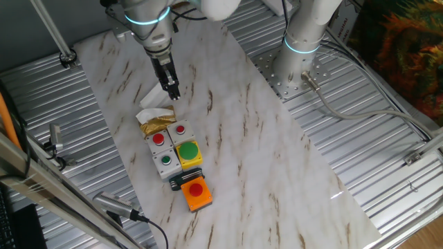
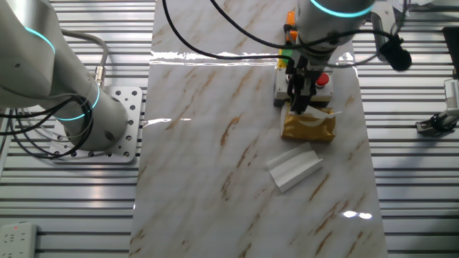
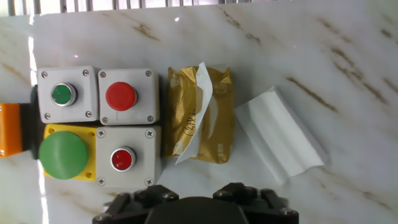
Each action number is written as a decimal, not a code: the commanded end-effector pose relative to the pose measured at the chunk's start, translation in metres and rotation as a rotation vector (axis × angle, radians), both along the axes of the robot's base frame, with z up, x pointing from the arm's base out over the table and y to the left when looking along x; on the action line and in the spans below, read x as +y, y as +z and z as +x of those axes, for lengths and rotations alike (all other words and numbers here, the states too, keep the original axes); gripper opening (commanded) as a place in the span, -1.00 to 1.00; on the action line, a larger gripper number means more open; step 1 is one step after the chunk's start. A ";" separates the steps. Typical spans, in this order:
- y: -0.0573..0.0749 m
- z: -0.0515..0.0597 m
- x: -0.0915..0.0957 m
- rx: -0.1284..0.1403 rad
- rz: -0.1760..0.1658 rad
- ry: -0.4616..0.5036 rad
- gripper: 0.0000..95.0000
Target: Pull out a napkin
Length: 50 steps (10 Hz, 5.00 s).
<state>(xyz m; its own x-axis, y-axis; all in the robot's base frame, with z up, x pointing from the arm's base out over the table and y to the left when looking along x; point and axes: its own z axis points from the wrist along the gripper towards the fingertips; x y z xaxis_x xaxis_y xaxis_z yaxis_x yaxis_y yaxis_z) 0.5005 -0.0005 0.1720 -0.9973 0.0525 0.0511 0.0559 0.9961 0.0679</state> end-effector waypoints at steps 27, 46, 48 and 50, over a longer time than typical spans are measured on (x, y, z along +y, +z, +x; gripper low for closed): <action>-0.042 0.055 -0.001 -0.052 -0.022 -0.045 -1.00; -0.046 0.071 -0.014 -0.083 0.004 -0.012 -1.00; -0.046 0.071 -0.014 -0.082 0.006 -0.014 -1.00; -0.046 0.071 -0.014 -0.084 0.005 -0.014 -1.00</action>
